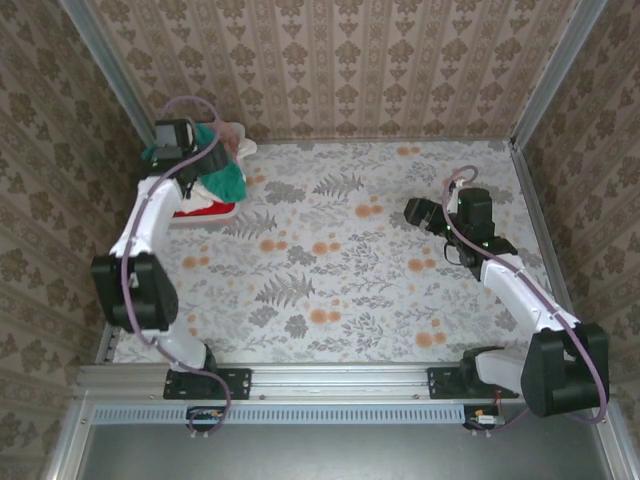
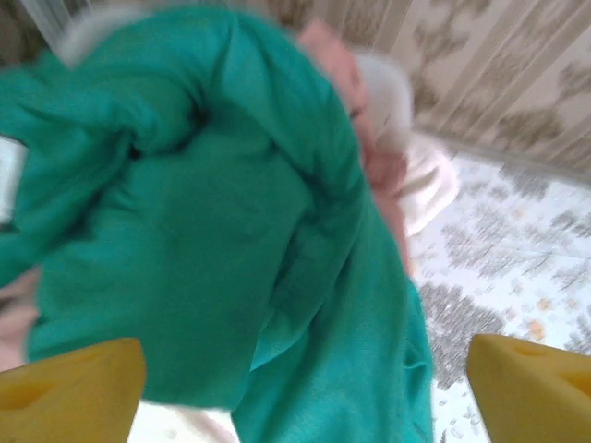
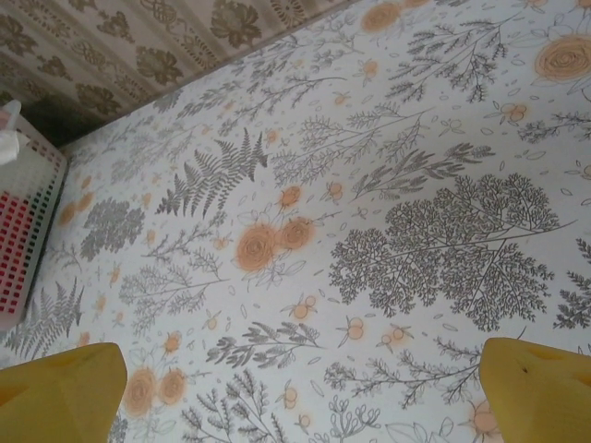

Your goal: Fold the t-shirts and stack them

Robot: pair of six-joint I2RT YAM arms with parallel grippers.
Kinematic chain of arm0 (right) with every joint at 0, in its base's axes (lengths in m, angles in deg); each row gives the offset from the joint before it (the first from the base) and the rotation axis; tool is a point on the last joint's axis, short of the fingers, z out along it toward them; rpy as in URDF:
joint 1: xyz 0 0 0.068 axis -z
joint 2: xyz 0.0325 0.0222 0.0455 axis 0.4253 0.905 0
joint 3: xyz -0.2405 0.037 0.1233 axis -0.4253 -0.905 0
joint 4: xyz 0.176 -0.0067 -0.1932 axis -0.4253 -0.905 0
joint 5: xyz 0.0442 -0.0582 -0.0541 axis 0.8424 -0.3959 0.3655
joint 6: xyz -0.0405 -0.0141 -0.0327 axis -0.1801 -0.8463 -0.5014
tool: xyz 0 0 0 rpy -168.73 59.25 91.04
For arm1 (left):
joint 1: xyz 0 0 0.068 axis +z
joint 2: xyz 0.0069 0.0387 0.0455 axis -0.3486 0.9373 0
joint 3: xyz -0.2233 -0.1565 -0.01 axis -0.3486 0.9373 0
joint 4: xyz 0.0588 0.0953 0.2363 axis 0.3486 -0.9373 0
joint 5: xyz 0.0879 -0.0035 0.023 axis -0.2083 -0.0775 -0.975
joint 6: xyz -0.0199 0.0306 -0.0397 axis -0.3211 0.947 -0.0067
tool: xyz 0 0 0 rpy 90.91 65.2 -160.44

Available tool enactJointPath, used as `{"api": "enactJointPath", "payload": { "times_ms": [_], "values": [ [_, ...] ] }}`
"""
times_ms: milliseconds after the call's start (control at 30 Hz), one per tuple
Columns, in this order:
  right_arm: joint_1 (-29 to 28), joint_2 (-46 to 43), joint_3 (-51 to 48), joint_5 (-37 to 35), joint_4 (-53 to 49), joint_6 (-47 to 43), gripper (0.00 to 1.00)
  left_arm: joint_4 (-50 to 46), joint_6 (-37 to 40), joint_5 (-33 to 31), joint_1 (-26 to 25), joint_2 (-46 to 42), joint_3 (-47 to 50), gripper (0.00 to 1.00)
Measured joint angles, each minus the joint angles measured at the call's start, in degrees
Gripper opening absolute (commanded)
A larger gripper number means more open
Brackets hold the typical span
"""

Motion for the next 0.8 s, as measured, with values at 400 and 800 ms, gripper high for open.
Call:
{"api": "enactJointPath", "payload": {
  "times_ms": [400, 800],
  "values": [
    [-1.7, -1.8, -1.0, -0.2, -2.2, -2.0, 1.0, -17.0, 2.0, -8.0, -1.6, 17.3, -17.9, 0.32],
    [-1.7, -2.4, -2.1, 0.3, -2.0, -2.3, 1.0, -17.7, 4.8, -15.3, -7.3, 10.5, -20.4, 0.0]
  ]
}}
